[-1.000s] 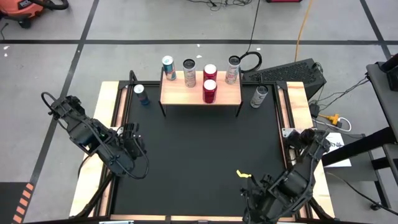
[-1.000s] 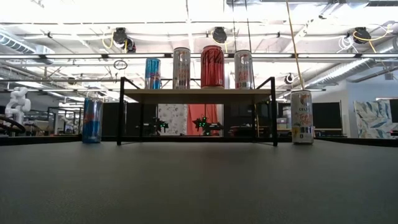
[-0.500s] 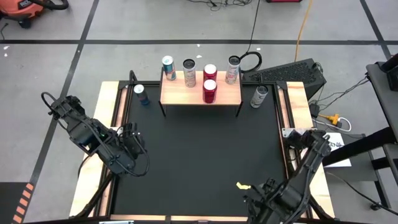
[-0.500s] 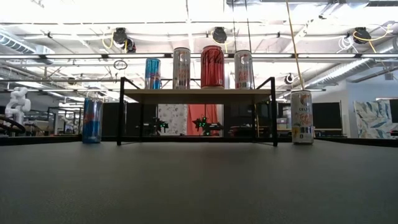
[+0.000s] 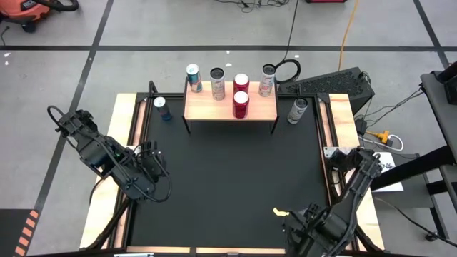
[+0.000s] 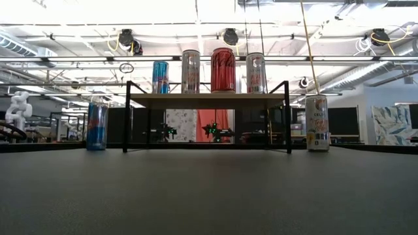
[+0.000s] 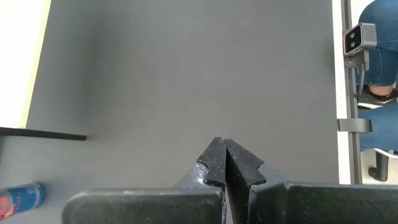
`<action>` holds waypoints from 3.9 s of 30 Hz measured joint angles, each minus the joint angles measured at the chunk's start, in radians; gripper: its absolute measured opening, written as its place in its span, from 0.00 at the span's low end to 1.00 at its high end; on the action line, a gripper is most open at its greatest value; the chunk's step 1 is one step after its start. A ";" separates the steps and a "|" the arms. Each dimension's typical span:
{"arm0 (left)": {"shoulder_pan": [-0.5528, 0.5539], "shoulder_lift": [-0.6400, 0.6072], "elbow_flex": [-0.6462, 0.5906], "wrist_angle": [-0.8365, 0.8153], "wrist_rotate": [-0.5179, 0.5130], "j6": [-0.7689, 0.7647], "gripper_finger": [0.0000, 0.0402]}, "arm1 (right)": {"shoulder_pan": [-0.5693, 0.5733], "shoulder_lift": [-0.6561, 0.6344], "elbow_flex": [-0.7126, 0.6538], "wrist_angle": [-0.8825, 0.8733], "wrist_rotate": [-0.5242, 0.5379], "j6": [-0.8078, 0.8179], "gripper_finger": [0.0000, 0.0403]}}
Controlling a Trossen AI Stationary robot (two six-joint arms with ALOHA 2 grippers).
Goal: Place canned beverage on shelf
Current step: Put the white pink soda can on the shelf aligned with the other white pink soda can
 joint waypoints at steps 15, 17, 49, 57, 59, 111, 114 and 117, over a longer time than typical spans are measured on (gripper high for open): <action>0.000 0.000 0.000 0.000 -0.005 -0.001 0.00 | 0.015 -0.207 -0.233 -0.001 0.071 0.066 0.78; 0.000 0.000 0.000 0.000 -0.005 -0.002 0.00 | 0.022 -0.254 -0.312 -0.002 0.049 0.119 0.78; 0.000 0.000 0.000 0.026 -0.005 0.002 0.00 | 0.074 -0.346 -0.440 0.087 0.048 0.185 0.78; 0.000 0.000 0.000 0.026 -0.016 0.003 0.00 | 0.072 -0.303 -0.459 0.074 0.071 0.190 0.78; 0.000 0.000 0.000 0.026 -0.017 0.003 0.00 | 0.072 -0.294 -0.460 0.058 0.071 0.201 0.78; 0.000 0.001 0.000 0.027 -0.019 0.002 0.00 | 0.072 -0.218 -0.635 0.234 0.024 0.151 0.78; 0.000 0.001 0.000 0.026 -0.019 0.002 0.00 | 0.072 -0.218 -0.645 0.243 0.024 0.151 0.78; 0.000 0.001 0.000 0.027 -0.019 0.002 0.00 | 0.072 -0.218 -0.646 0.243 0.025 0.151 0.78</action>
